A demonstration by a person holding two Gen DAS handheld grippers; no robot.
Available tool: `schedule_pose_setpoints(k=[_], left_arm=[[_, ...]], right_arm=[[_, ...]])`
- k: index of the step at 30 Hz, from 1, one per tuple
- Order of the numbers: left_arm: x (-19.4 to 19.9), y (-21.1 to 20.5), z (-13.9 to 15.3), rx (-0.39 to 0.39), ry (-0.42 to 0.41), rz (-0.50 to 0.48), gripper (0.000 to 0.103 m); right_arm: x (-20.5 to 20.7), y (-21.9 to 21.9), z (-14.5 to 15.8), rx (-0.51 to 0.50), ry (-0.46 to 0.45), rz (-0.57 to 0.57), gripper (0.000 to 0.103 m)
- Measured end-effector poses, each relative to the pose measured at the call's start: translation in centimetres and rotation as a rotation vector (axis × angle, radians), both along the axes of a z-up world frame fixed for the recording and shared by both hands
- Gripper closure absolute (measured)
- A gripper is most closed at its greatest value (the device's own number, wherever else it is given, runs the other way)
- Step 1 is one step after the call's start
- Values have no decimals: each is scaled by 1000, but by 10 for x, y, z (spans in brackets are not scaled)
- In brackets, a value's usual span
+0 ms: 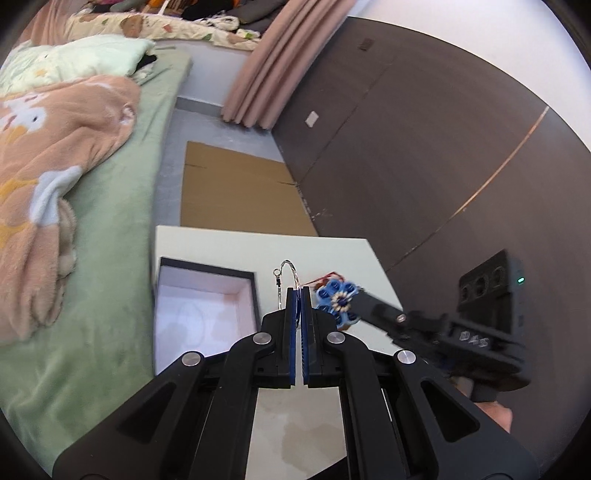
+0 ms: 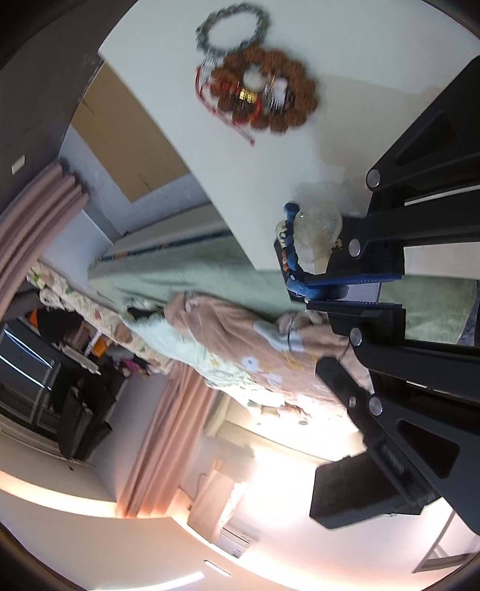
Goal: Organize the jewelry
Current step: 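Carry the blue flower bracelet into the black box and open the right gripper, then grasp the grey bead bracelet with the right gripper while the left gripper grasps the red string bracelet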
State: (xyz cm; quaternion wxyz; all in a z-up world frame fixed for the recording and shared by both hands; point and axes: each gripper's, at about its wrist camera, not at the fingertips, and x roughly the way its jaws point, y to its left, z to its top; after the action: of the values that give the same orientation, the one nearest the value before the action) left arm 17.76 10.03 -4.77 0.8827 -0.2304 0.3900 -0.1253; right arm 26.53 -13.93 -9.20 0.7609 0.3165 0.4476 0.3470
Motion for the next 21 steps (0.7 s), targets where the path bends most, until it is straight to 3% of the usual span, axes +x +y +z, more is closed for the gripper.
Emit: schedule_pose_setpoints(k=[2, 4, 5, 6, 10, 12, 13, 14, 16, 21], left_arm=[[-1, 9, -4, -9, 20, 17, 97], [-3, 19, -6, -13, 24, 39, 78], [-5, 23, -6, -7, 23, 56, 57], [-8, 30, -5, -1, 16, 82, 48], [-15, 45, 0, -10, 3, 120, 42], [-18, 49, 2, -1, -4, 135, 30], [-19, 51, 2, 13, -8, 145, 27], [-20, 52, 3, 21, -11, 152, 24], [-20, 54, 4, 20, -14, 161, 21], [-16, 51, 3, 20, -9, 168, 16]], right_arm=[[-1, 14, 9, -3, -24, 28, 95], [-2, 24, 14, -7, -34, 51, 95], [-2, 33, 15, -14, -34, 70, 95], [-1, 38, 16, -20, -33, 81, 95], [4, 60, 18, -40, -31, 131, 94], [6, 70, 16, -71, -11, 157, 91], [7, 70, 14, -81, 0, 166, 85], [7, 68, 12, -81, 6, 160, 60], [5, 58, 13, -96, -19, 110, 34], [3, 19, 21, -147, -34, 33, 35]])
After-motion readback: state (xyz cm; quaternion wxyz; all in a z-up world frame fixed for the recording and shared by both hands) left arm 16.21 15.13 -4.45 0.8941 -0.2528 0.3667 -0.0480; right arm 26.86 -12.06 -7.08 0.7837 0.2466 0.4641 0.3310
